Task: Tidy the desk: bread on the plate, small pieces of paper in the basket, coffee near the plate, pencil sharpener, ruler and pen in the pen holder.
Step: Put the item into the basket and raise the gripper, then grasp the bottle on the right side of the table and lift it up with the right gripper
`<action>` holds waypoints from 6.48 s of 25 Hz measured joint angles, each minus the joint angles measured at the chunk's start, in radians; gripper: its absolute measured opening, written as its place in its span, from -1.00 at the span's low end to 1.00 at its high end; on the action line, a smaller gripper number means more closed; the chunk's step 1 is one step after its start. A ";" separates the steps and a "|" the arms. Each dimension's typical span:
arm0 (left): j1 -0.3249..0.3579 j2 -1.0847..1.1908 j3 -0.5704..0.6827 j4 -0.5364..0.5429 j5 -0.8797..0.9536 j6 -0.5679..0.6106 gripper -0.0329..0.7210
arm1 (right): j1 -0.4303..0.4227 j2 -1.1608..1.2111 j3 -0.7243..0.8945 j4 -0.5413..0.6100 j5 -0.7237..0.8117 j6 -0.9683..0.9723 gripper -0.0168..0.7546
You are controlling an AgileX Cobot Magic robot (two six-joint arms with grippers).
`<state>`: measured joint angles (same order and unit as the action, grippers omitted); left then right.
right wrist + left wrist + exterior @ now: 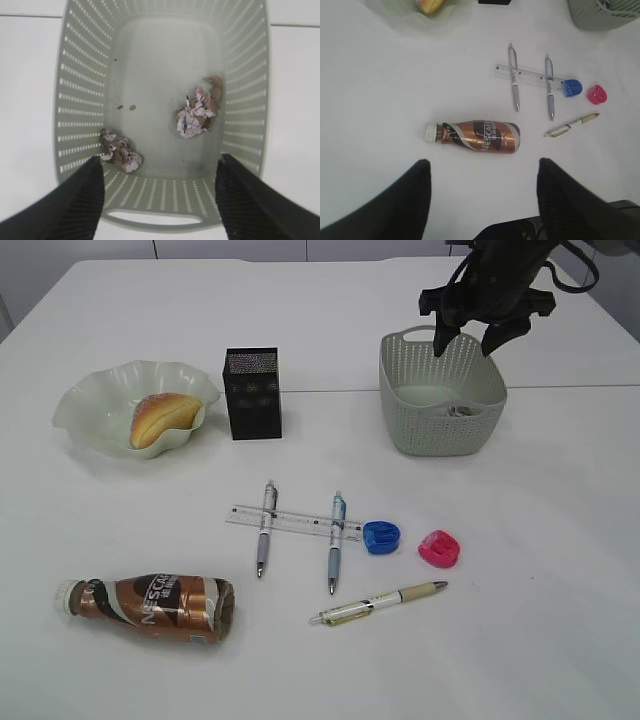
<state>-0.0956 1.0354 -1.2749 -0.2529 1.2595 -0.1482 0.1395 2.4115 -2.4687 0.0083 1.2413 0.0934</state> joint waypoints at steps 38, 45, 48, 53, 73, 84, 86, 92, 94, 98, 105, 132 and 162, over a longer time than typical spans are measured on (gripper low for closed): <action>0.000 0.000 0.320 -0.017 -0.010 -0.234 0.38 | 0.004 -0.447 0.599 0.132 0.002 -0.043 0.37; 0.000 0.000 0.320 -0.013 -0.013 -0.234 0.38 | 0.004 -0.507 0.619 0.161 0.002 -0.075 0.37; 0.000 0.000 0.321 -0.011 -0.013 -0.234 0.38 | 0.004 -0.538 0.657 0.175 0.002 -0.093 0.37; 0.000 0.000 0.321 0.011 -0.015 -0.234 0.38 | 0.044 -0.573 0.719 0.192 0.002 -0.151 0.37; 0.000 -0.011 0.321 0.036 -0.015 -0.194 0.32 | 0.241 -0.586 0.727 0.362 0.002 -0.378 0.33; 0.000 -0.011 0.321 0.038 -0.015 -0.147 0.26 | 0.453 -0.556 0.727 0.443 0.002 -0.682 0.33; 0.000 -0.011 0.321 0.040 -0.015 -0.143 0.26 | 0.453 -0.552 0.727 0.481 0.000 -0.688 0.33; 0.000 -0.012 0.321 0.045 -0.015 -0.127 0.26 | 0.462 -0.522 0.727 0.476 0.000 -0.723 0.33; 0.000 -0.012 0.321 0.049 -0.015 -0.120 0.26 | 0.473 -0.486 0.727 0.447 -0.001 -0.730 0.33; 0.000 -0.012 0.321 0.062 -0.016 -0.116 0.26 | 0.509 -0.414 0.727 0.398 -0.007 -0.757 0.32; 0.000 -0.012 0.321 0.085 -0.016 -0.107 0.26 | 0.620 -0.383 0.727 0.398 -0.039 -0.891 0.32; 0.000 -0.012 0.321 0.120 -0.016 -0.093 0.26 | 0.643 -0.293 0.718 0.460 -0.333 -1.006 0.53; 0.000 -0.012 0.321 0.123 -0.016 -0.083 0.25 | 0.674 -0.033 0.414 0.229 -0.047 -0.867 0.52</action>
<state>-0.0956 1.0237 -0.9540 -0.1300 1.2438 -0.2311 0.8135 2.3781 -2.0547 0.2376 1.1945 -0.7734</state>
